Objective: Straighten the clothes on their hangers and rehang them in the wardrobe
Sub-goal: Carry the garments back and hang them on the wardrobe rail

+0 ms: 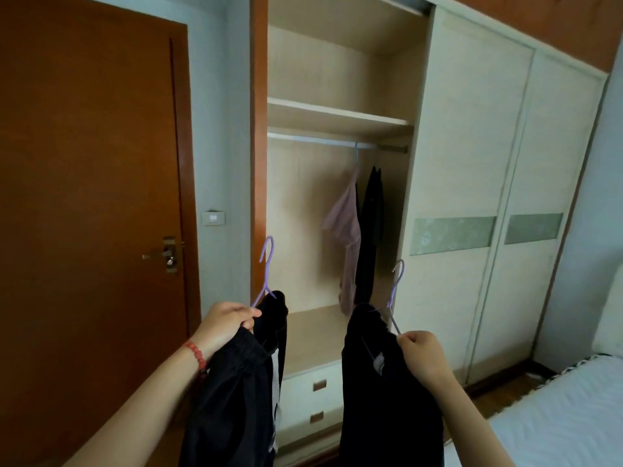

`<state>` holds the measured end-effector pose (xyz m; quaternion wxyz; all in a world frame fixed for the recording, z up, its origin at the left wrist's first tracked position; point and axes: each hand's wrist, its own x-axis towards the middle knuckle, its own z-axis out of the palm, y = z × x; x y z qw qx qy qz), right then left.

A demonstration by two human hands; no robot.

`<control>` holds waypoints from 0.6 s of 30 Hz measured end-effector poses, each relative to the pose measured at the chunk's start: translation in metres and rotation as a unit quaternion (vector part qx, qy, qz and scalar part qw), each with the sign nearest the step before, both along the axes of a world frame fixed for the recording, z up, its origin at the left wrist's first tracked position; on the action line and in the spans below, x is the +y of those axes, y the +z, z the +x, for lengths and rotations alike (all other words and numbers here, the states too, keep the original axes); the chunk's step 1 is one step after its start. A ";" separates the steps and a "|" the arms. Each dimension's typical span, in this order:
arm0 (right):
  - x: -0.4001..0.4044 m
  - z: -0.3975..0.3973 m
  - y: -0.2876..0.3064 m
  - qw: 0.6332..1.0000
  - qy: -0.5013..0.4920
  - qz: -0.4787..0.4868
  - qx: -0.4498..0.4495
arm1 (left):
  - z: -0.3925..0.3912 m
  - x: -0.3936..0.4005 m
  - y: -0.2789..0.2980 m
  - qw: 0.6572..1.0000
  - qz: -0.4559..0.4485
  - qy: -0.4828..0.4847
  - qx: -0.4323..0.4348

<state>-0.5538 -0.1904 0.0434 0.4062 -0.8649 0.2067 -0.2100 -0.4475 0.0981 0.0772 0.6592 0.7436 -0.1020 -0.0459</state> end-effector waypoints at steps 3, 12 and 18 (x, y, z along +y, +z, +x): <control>-0.002 0.046 -0.005 1.000 -0.028 0.005 0.008 | 0.059 -0.014 -0.005 0.999 -0.013 -0.028 0.007; -0.017 0.167 0.000 0.995 -0.092 0.030 0.022 | 0.212 -0.064 0.004 0.992 -0.062 -0.112 0.009; -0.039 0.222 0.007 0.994 -0.098 0.038 0.016 | 0.285 -0.105 -0.001 0.986 -0.091 -0.140 0.005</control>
